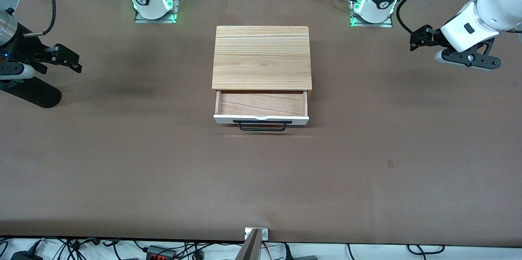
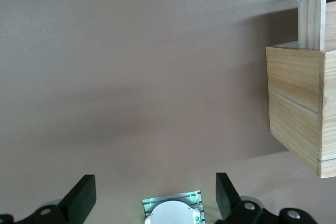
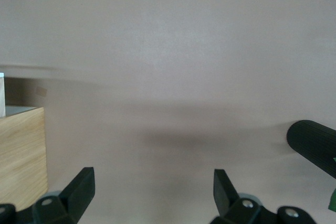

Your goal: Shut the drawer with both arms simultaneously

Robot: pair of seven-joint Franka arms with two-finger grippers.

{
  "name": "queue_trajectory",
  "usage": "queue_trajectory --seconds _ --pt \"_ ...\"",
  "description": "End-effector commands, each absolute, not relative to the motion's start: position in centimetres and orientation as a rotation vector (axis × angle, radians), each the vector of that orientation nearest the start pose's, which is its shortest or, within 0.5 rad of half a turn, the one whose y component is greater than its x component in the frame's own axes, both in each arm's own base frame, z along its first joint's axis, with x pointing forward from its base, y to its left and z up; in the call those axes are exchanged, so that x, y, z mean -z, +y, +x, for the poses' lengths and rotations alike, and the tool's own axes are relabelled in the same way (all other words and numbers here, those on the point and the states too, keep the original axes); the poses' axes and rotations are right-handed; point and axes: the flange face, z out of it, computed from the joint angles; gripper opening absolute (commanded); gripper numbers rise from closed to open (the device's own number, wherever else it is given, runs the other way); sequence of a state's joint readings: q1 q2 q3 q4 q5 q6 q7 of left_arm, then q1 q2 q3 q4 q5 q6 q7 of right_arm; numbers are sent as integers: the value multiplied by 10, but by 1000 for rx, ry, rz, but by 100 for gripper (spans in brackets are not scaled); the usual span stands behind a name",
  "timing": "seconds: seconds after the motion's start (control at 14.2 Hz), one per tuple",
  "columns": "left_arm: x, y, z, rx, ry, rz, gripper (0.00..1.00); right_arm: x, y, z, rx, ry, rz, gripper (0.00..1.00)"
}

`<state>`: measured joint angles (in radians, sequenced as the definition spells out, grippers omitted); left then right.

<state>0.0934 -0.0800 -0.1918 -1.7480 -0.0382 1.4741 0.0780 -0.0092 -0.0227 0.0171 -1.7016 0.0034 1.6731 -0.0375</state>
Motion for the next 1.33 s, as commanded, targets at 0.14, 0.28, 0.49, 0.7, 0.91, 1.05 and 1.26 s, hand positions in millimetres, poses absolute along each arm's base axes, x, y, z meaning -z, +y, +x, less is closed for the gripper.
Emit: queue_trajectory --seconds 0.14,0.28,0.49,0.7,0.91,1.05,1.26 --pt "-580 -57 510 -372 293 -3148 100 -589 5 555 -5 -59 -3146 100" --pt "-581 -58 511 -373 285 -3153 100 -589 5 555 -7 -54 -3146 100" --pt "-581 -67 523 -379 311 -3163 100 -588 6 555 -7 -63 -3146 100" --pt "-579 -71 531 -469 333 -3173 100 -588 12 555 -12 -78 -3146 100" --pt "-573 -73 557 -464 343 -3213 100 -582 24 547 -115 -116 -3141 100" --pt "-561 -74 569 -483 338 -3223 100 -575 37 540 -228 -141 -3131 100" --pt "-521 -101 592 -534 368 -3277 100 -537 83 545 -375 -266 -3107 100"
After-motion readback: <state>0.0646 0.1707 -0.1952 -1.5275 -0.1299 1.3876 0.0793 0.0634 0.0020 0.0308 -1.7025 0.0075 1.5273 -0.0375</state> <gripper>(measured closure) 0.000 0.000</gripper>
